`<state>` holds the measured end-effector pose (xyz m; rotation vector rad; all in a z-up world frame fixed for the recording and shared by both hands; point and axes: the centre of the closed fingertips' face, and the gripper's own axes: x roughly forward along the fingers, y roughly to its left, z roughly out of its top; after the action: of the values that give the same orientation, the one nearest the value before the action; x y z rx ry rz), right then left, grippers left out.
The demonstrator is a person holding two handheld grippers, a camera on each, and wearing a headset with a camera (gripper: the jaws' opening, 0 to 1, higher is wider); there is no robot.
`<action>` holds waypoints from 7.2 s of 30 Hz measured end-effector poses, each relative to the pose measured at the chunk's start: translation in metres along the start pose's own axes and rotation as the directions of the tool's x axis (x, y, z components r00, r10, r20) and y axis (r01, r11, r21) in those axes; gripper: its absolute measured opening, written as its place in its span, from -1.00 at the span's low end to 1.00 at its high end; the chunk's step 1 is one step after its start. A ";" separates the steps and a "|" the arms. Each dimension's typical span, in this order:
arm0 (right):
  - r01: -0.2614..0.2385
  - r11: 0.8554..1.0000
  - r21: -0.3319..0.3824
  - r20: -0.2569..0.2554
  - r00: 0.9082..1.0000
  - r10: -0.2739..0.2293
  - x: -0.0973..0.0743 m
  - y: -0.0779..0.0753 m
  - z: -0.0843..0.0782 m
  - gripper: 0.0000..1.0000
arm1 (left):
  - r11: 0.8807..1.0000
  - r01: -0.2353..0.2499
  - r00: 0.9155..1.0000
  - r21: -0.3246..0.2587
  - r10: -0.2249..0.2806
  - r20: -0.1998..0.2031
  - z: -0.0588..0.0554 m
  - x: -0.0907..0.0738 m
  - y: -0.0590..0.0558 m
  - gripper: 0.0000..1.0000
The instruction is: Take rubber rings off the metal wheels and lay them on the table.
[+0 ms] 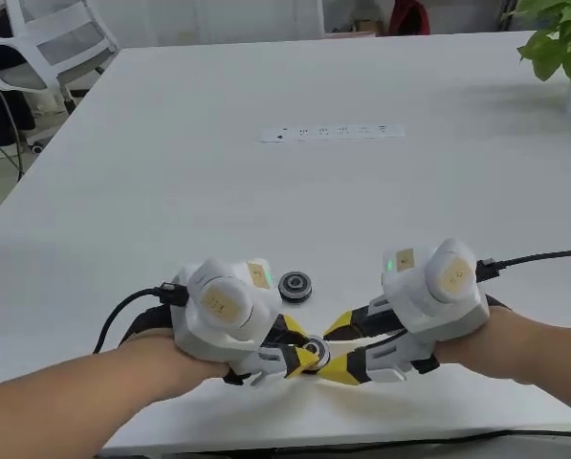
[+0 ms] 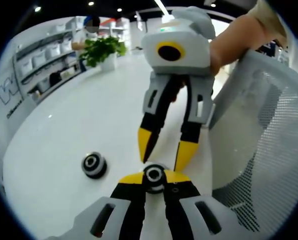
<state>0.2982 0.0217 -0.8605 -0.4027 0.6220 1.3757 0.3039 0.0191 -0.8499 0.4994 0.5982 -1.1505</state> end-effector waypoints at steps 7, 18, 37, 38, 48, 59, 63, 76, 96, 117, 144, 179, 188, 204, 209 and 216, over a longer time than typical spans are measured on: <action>-0.002 1.000 0.027 0.005 1.000 0.002 0.003 0.000 0.000 -0.51 | 1.000 -0.015 1.000 -0.009 0.015 0.001 0.000 0.000 0.000 -0.72; 0.001 0.999 0.041 -0.001 1.000 -0.001 0.003 0.000 -0.003 -0.55 | 1.000 -0.021 1.000 -0.011 0.021 0.014 0.000 0.000 0.000 -0.72; -0.004 0.998 0.062 -0.009 1.000 0.005 -0.001 0.000 -0.008 -0.74 | 1.000 -0.026 0.999 -0.016 0.026 0.027 0.000 0.000 -0.001 -0.73; -0.005 0.998 0.062 -0.009 1.000 0.006 -0.001 0.000 -0.008 -0.75 | 1.000 -0.026 0.999 -0.015 0.026 0.027 0.000 0.000 0.000 -0.73; 0.002 0.997 0.074 -0.019 1.000 0.000 -0.003 -0.001 -0.011 -0.95 | 1.000 -0.025 0.999 -0.006 0.025 0.030 0.000 0.000 0.000 -0.73; 0.012 0.990 0.141 -0.011 1.000 -0.010 -0.007 -0.005 -0.011 -1.00 | 1.000 -0.026 0.999 -0.001 0.026 0.029 0.000 0.000 0.000 -0.73; 0.007 0.978 0.210 0.012 1.000 -0.009 -0.010 -0.007 -0.009 -1.00 | 1.000 -0.028 0.999 0.000 0.028 0.028 0.000 0.000 0.000 -0.73; 0.007 0.944 0.331 0.065 0.997 -0.030 -0.013 -0.012 -0.002 -1.00 | 1.000 -0.030 0.999 0.001 0.030 0.018 0.000 -0.001 -0.001 -0.74; -0.005 0.939 0.345 0.075 0.997 -0.022 -0.013 -0.008 0.004 -1.00 | 0.999 -0.043 0.999 0.000 0.043 -0.002 -0.001 0.000 -0.001 -0.75; -0.042 0.931 0.363 0.095 0.995 0.008 -0.011 0.000 0.010 -1.00 | 0.999 -0.043 0.999 -0.004 0.043 -0.008 -0.001 0.000 -0.001 -0.76; -0.028 0.940 0.340 0.111 0.994 -0.010 -0.014 -0.004 0.011 -1.00 | 0.999 -0.034 0.999 -0.015 0.034 0.006 0.001 0.001 -0.001 -0.73; -0.051 0.927 0.372 0.208 0.978 -0.030 -0.028 -0.007 0.042 -1.00 | 0.998 -0.062 0.991 -0.022 0.064 0.114 0.023 -0.057 0.006 -0.38; -0.060 0.928 0.367 0.234 0.972 -0.030 -0.028 -0.007 0.059 -1.00 | 0.995 -0.084 0.986 -0.050 0.090 0.144 0.022 -0.081 0.015 -0.25; -0.092 0.932 0.352 0.249 0.969 0.002 -0.012 -0.002 0.083 -1.00 | 0.983 -0.135 0.976 -0.122 0.153 0.155 0.001 -0.114 0.030 0.00; -0.097 0.933 0.346 0.240 0.971 0.012 -0.004 -0.001 0.086 -1.00 | 0.980 -0.146 0.975 -0.138 0.166 0.146 -0.008 -0.120 0.031 0.07; -0.099 0.933 0.346 0.226 0.974 0.019 0.009 0.001 0.084 -1.00 | 0.974 -0.155 0.974 -0.162 0.178 0.139 -0.018 -0.125 0.032 0.11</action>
<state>0.3129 0.0796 -0.8002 0.0609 0.6872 1.3089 0.2945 0.1276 -0.7779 0.3222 0.4951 -0.9653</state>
